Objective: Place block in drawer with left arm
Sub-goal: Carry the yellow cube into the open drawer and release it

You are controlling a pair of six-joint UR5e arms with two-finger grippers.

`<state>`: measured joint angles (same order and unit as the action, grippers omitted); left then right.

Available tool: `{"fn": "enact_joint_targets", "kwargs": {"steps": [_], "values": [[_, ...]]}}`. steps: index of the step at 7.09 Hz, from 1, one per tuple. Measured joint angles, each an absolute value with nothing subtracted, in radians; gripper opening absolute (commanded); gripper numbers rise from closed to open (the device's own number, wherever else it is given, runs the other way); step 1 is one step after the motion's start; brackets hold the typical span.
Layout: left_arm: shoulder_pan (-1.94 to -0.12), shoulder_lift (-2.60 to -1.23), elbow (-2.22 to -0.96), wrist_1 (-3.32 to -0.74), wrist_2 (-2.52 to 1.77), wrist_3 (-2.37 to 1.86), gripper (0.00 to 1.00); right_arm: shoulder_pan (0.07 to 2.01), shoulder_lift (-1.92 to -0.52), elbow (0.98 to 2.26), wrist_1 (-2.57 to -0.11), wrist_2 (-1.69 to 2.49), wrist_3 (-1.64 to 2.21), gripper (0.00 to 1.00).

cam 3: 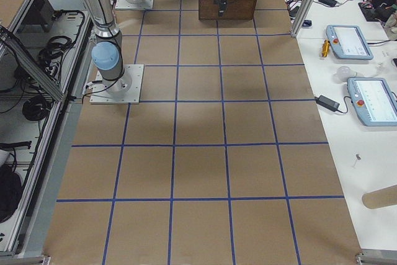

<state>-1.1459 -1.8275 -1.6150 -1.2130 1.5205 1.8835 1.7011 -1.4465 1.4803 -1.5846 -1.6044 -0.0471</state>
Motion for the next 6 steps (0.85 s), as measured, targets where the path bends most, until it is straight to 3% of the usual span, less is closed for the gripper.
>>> {"fn": "enact_joint_targets", "kwargs": {"steps": [1, 2, 3, 4, 6], "values": [[-1.150, -1.857, -1.617, -1.212, 1.506, 1.891, 0.00, 1.701, -1.447, 1.480, -1.585, -1.605, -0.047, 1.00], [-1.153, -1.880, -1.623, -1.211, 1.499, 1.898, 0.14, 1.701, -1.447, 1.480, -1.585, -1.605, -0.047, 1.00], [-1.155, -1.896, -1.630, -1.208, 1.497, 1.902, 0.86, 1.701, -1.447, 1.480, -1.585, -1.605, -0.046, 1.00], [-1.156, -1.904, -1.633, -1.205, 1.497, 1.903, 1.00, 1.701, -1.446, 1.480, -1.585, -1.604, -0.046, 1.00], [-1.159, -1.889, -1.629, -1.202, 1.482, 1.892, 1.00, 1.701, -1.447, 1.480, -1.585, -1.604, -0.047, 1.00]]}}
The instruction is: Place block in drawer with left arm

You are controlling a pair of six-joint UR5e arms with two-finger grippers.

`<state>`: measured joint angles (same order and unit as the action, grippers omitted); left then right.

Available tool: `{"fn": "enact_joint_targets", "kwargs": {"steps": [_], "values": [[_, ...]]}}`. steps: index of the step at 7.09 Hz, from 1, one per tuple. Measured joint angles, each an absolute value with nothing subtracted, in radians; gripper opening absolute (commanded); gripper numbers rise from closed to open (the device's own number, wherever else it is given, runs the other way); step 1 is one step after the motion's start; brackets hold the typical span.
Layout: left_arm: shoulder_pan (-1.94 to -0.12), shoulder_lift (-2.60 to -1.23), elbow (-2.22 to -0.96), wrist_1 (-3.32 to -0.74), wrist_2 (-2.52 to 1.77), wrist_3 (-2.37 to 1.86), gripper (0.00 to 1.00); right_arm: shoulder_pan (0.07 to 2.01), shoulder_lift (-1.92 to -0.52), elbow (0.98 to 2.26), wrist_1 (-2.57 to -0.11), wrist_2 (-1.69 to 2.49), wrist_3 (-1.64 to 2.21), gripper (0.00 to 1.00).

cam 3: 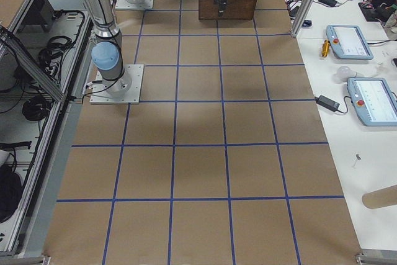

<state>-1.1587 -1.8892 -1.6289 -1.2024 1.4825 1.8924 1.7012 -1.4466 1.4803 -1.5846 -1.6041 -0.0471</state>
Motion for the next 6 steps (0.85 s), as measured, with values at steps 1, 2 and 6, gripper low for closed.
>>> {"fn": "enact_joint_targets", "kwargs": {"steps": [1, 2, 6], "values": [[-1.162, -1.861, -1.624, -1.212, 1.458, 1.875, 1.00, 1.701, -1.447, 1.480, -1.585, -1.604, -0.047, 1.00], [-1.165, -1.819, -1.619, -1.243, 1.441, 1.840, 1.00, 1.701, -1.447, 1.480, -1.585, -1.605, -0.047, 1.00], [-1.167, -1.597, -1.618, -1.473, 1.441, 1.582, 1.00, 1.701, -1.447, 1.480, -1.585, -1.605, -0.046, 1.00]]}}
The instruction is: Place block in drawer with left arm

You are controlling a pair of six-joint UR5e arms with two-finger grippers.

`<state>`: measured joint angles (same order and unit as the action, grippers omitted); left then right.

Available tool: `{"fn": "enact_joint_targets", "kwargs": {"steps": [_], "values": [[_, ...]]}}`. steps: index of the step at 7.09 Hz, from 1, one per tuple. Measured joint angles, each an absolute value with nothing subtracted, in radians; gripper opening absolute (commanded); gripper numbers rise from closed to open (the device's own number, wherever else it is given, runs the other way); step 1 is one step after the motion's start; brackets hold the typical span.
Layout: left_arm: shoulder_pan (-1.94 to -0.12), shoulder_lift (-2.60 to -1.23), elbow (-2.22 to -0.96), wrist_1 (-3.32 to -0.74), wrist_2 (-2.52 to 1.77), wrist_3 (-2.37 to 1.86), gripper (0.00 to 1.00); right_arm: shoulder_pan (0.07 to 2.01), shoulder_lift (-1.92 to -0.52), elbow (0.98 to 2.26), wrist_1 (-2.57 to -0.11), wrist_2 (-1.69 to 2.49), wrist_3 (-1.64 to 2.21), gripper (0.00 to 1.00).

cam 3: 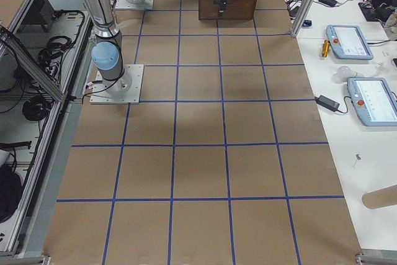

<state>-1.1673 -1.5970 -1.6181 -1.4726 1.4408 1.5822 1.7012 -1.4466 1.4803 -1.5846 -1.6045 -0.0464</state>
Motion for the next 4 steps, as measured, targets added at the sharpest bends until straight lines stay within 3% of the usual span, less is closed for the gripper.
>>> {"fn": "enact_joint_targets", "kwargs": {"steps": [4], "values": [[-1.185, -1.483, -1.616, -1.614, 1.444, 1.132, 1.00, 1.701, -1.447, 1.480, -1.585, -1.605, -0.047, 1.00]]}}
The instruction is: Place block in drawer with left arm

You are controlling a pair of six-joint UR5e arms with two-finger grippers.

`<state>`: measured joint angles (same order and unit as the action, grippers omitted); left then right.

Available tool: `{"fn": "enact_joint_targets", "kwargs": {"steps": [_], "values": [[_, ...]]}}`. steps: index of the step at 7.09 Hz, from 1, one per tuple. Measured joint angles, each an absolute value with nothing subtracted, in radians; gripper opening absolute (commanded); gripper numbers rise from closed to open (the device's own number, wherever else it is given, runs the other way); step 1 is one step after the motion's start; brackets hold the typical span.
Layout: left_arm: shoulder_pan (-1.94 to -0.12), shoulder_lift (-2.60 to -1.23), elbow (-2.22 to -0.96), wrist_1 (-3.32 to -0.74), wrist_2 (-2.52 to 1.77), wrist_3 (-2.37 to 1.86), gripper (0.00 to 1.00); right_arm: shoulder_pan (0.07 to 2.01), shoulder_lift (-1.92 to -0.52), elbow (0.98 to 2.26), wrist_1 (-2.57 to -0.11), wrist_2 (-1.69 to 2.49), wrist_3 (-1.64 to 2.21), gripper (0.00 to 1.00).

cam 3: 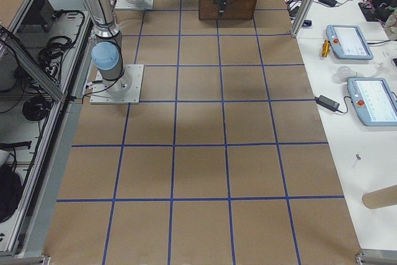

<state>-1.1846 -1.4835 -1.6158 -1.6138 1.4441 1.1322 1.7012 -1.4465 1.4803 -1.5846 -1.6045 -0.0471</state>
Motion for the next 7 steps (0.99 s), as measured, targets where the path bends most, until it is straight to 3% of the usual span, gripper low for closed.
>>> {"fn": "enact_joint_targets", "kwargs": {"steps": [7], "values": [[-1.540, -1.526, -1.620, -1.541, 1.492, 0.060, 1.00, 1.701, -1.447, 1.480, -1.585, -1.605, -0.047, 1.00]]}}
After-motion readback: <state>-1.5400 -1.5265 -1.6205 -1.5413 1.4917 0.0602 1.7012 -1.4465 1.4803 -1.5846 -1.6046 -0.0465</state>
